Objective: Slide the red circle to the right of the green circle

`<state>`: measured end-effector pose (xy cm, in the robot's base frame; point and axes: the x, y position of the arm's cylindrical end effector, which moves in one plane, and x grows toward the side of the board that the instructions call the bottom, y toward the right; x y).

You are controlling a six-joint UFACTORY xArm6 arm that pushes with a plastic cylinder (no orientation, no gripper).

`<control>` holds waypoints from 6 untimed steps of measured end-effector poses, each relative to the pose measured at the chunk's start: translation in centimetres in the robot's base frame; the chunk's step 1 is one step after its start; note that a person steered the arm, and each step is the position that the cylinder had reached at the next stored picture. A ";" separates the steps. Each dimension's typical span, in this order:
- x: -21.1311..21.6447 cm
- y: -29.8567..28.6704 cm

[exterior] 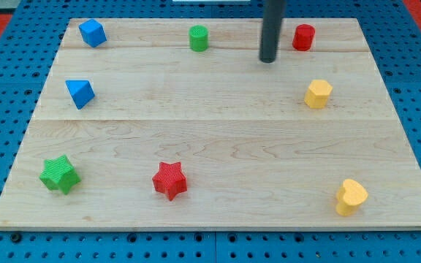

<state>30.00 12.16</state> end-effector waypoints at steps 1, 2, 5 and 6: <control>-2.7 6.6; -6.9 7.8; -10.9 11.8; -10.7 5.1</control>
